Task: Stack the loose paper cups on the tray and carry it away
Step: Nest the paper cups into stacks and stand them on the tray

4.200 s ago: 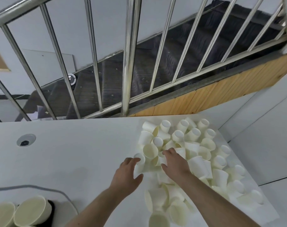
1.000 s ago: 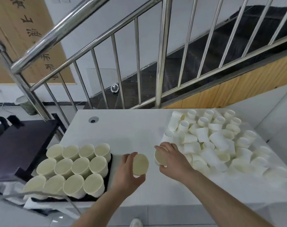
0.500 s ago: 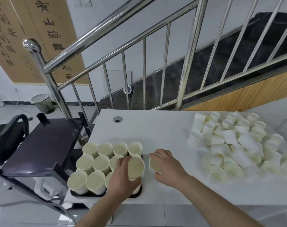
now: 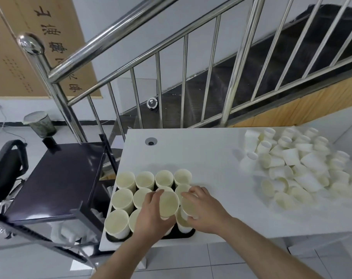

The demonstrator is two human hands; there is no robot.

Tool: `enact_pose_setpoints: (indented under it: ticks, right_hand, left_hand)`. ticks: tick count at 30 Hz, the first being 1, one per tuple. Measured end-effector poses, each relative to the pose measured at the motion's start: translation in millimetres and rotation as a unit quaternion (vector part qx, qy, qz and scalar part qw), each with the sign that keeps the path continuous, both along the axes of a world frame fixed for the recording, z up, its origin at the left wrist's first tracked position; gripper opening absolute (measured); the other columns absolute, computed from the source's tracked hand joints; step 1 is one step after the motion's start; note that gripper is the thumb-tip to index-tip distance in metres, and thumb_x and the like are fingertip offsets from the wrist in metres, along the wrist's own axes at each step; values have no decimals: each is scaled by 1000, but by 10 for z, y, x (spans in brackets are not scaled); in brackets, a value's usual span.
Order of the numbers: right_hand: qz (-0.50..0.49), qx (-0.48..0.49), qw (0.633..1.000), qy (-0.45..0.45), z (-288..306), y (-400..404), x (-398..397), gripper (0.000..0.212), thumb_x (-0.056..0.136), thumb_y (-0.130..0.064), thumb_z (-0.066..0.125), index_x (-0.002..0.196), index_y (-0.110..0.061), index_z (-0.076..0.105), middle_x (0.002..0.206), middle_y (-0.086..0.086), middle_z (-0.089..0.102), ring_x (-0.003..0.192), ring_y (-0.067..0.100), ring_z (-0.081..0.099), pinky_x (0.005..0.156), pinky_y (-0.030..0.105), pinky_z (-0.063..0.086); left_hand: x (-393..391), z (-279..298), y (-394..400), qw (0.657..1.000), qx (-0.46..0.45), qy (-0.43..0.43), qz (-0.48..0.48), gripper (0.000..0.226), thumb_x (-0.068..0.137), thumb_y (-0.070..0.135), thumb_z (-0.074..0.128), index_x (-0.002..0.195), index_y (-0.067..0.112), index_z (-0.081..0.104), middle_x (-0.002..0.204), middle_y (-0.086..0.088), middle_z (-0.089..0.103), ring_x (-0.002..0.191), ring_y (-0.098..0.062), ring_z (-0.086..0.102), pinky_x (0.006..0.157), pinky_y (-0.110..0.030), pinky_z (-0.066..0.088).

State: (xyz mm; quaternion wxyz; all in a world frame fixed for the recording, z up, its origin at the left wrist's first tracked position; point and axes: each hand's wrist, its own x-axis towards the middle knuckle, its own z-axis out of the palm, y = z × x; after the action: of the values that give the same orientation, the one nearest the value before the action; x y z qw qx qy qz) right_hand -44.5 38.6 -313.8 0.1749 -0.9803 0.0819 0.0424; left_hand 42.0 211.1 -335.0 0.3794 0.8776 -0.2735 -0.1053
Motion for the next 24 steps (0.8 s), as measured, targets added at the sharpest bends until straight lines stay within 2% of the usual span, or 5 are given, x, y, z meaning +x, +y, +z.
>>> enact_pose_setpoints:
  ticks: [6,13,16,24]
  right_hand:
    - [5,-1,1000,0,-44,49,49,65,85,-33,57,145,-28,35,140,-5,31,132,16,28,88,34,50]
    - [19,5,1000,1,-83,47,66,65,84,-34,56,145,-29,34,139,-7,31,132,15,29,88,34,50]
    - [30,11,999,24,-127,38,76,68,84,-31,57,147,-30,30,140,-6,29,133,15,28,89,33,48]
    - [37,22,997,71,-297,11,80,73,84,-34,62,149,-27,28,140,-5,31,132,16,30,91,30,45]
  left_hand:
    - [55,-25,51,999,34,4,-4,78,70,31,72,138,24,36,124,8,41,104,-11,50,71,-17,37]
    - [85,-25,65,999,48,21,-16,73,65,38,66,132,26,39,113,12,42,102,-12,49,75,-22,41]
    - [93,-73,78,996,81,15,-37,75,64,45,64,133,27,39,116,12,42,107,-12,48,74,-23,41]
    - [104,-266,104,985,155,4,-76,84,74,41,69,144,24,27,136,5,37,127,-15,37,94,-24,39]
